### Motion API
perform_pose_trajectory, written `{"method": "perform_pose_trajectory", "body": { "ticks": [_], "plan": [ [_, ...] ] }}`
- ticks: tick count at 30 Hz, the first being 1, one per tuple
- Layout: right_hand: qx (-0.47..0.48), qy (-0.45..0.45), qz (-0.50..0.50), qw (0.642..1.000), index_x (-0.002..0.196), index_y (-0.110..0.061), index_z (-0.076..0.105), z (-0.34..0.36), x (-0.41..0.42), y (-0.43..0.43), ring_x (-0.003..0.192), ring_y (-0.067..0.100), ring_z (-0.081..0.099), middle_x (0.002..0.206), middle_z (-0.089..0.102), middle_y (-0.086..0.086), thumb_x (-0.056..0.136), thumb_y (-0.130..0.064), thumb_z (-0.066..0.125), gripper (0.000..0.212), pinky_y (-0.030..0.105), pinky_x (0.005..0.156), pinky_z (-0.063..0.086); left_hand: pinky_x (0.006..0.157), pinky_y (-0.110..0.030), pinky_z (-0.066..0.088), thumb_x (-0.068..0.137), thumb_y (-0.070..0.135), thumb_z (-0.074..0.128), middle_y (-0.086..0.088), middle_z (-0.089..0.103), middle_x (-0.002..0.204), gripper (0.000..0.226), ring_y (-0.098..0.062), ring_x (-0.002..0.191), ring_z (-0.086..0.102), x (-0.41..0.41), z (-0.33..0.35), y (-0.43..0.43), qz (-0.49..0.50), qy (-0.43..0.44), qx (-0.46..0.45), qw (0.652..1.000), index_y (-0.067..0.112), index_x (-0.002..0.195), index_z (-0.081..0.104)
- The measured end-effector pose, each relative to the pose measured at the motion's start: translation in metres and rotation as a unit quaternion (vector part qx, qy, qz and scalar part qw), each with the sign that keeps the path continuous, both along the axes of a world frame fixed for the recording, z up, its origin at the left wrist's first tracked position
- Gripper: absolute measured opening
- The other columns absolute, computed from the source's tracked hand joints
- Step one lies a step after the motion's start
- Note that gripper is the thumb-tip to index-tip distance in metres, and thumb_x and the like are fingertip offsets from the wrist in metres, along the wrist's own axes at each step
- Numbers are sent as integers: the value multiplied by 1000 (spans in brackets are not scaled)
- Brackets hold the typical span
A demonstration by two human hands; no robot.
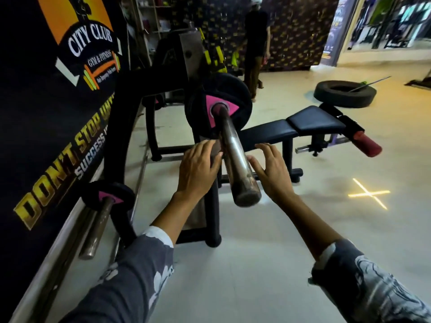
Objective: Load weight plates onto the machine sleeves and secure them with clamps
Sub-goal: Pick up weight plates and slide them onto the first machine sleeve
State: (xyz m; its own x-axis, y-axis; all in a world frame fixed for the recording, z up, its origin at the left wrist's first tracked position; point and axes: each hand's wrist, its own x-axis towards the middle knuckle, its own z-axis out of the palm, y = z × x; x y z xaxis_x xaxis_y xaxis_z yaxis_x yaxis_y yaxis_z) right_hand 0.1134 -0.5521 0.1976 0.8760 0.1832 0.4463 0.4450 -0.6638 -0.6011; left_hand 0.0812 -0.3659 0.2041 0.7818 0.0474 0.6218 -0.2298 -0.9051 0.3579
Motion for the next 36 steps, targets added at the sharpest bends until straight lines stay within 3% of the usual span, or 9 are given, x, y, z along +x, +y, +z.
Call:
{"method": "perform_pose_trajectory", "body": {
  "ticks": [7, 11, 14, 18, 20, 24, 27, 30, 36],
  "plan": [
    [28, -38, 42, 998, 124, -9, 51, 4, -108, -30, 117, 23, 50, 126, 53, 11, 94, -36, 47, 41, 33, 99, 41, 93, -27, 36, 95, 35, 46, -14, 63, 120, 41, -28, 113, 58, -105, -8, -32, -27, -18, -3, 999, 6, 122, 55],
    [55, -56, 78, 994, 114, -8, 56, -5, -165, -39, 104, 15, 54, 114, 59, 10, 93, -32, 48, 34, 26, 86, 44, 85, -25, 40, 93, 44, 39, -13, 65, 113, 49, -26, 103, 61, -166, -19, -45, -21, -18, -20, 999, 6, 118, 57],
    [41, -11, 105, 994, 109, -9, 57, -27, -201, -42, 100, 15, 56, 108, 61, 9, 94, -30, 49, 28, 25, 82, 44, 76, -30, 47, 93, 50, 35, -11, 68, 101, 52, -26, 92, 63, -211, -38, -49, 0, 9, -35, 999, 7, 108, 61],
    [2, 70, 127, 989, 102, -9, 59, -61, -241, -30, 96, 23, 59, 104, 63, 10, 94, -32, 48, 27, 34, 80, 48, 65, -30, 48, 92, 42, 44, -8, 67, 85, 38, -24, 78, 64, -266, -70, -36, 33, 48, -55, 997, 9, 91, 62],
    [-13, 99, 155, 983, 99, -9, 60, -72, -256, -10, 94, 25, 60, 102, 63, 11, 93, -32, 50, 26, 37, 77, 48, 62, -31, 49, 92, 39, 48, -7, 66, 81, 33, -24, 76, 64, -293, -84, -20, 66, 69, -68, 993, 9, 86, 62],
    [-27, 140, 199, 970, 98, -11, 61, -91, -269, 44, 91, 24, 60, 100, 64, 8, 92, -35, 51, 27, 26, 70, 39, 62, -29, 45, 90, 27, 60, -7, 68, 85, 18, -24, 81, 64, -329, -107, 25, 138, 113, -52, 983, 9, 88, 64],
    [-38, 162, 221, 961, 103, -9, 60, -105, -265, 96, 97, 25, 60, 108, 64, 8, 93, -37, 50, 32, 32, 76, 47, 66, -30, 46, 90, 26, 60, -8, 69, 91, 20, -26, 84, 64, -338, -121, 70, 175, 142, -69, 972, 7, 93, 65],
    [-54, 170, 231, 956, 102, -9, 60, -124, -251, 157, 98, 26, 60, 109, 64, 8, 93, -38, 48, 32, 38, 82, 49, 67, -25, 41, 91, 29, 58, -6, 69, 95, 21, -23, 88, 63, -333, -140, 128, 208, 158, -76, 962, 9, 97, 64],
    [-88, 181, 219, 955, 103, -10, 59, -163, -200, 286, 101, 25, 59, 111, 63, 8, 93, -38, 48, 32, 34, 81, 47, 70, -27, 44, 91, 28, 57, -5, 68, 96, 17, -21, 90, 62, -284, -177, 261, 231, 184, -112, 949, 13, 98, 62]
  ]
}}
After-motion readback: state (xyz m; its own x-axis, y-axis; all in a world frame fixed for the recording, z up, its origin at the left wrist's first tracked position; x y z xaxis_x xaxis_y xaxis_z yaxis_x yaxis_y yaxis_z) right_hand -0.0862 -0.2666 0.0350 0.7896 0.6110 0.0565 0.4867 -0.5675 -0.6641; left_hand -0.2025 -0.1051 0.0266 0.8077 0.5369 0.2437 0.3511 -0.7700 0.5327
